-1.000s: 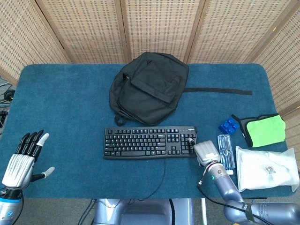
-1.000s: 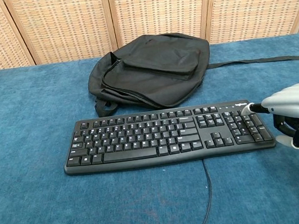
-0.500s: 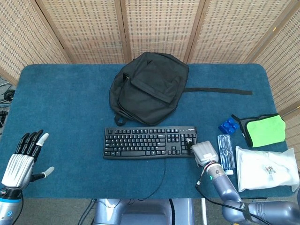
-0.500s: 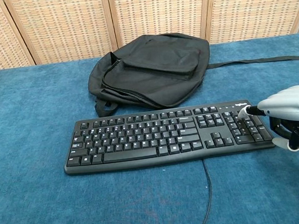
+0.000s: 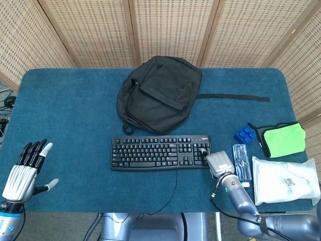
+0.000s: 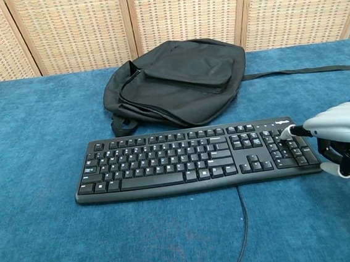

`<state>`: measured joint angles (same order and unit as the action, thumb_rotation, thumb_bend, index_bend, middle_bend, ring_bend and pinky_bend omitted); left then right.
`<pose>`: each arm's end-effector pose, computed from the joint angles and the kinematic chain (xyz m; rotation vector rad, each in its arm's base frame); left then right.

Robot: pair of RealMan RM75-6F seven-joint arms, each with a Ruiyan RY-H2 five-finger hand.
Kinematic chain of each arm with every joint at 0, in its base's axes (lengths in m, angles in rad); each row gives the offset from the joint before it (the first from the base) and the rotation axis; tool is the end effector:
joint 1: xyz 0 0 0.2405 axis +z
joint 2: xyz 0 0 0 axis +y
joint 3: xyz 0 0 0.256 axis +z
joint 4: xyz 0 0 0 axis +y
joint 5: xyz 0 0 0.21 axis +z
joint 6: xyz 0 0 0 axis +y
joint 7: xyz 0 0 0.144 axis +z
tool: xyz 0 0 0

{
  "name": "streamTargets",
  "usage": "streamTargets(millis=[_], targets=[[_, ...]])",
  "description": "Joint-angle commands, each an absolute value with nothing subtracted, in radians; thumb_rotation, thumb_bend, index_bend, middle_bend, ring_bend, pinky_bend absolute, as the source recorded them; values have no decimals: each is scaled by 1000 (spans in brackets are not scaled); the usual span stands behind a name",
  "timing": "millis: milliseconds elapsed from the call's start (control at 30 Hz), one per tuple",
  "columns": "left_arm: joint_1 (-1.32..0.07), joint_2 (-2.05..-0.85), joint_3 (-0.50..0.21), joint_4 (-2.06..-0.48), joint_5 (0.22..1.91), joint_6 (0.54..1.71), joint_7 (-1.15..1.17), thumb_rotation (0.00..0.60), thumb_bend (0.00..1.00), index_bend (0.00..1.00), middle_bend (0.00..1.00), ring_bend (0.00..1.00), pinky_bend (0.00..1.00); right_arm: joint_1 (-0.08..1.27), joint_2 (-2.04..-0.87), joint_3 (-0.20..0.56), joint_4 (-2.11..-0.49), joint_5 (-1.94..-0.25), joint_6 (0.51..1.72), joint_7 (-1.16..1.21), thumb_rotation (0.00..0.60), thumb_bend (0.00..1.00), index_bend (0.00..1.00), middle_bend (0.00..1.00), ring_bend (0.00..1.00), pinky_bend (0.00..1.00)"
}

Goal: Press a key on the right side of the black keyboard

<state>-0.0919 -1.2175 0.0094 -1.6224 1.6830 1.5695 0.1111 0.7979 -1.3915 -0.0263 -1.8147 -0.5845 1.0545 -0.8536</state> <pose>-0.2735 0.1669 0.1223 -1.5216 -0.7972 -1.0320 -0.1923 -0.2849 -0.0028 1.9469 -0.9635 0.3164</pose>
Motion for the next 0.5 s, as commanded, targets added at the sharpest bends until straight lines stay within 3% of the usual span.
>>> streamTargets(millis=[33,500], targets=[[-92,-1218,9,-1622,1683,1569,110,600,0,0,0,0,0,800,-1395,-30,-1812,-583,1054,-852,600,555,66,750,655,485],[-94,-1218,9,-1619,1679,1564,106,600,0,0,0,0,0,812,-1402,-37,-1810,-571,1064,-853,600,553,66,750,655,485]])
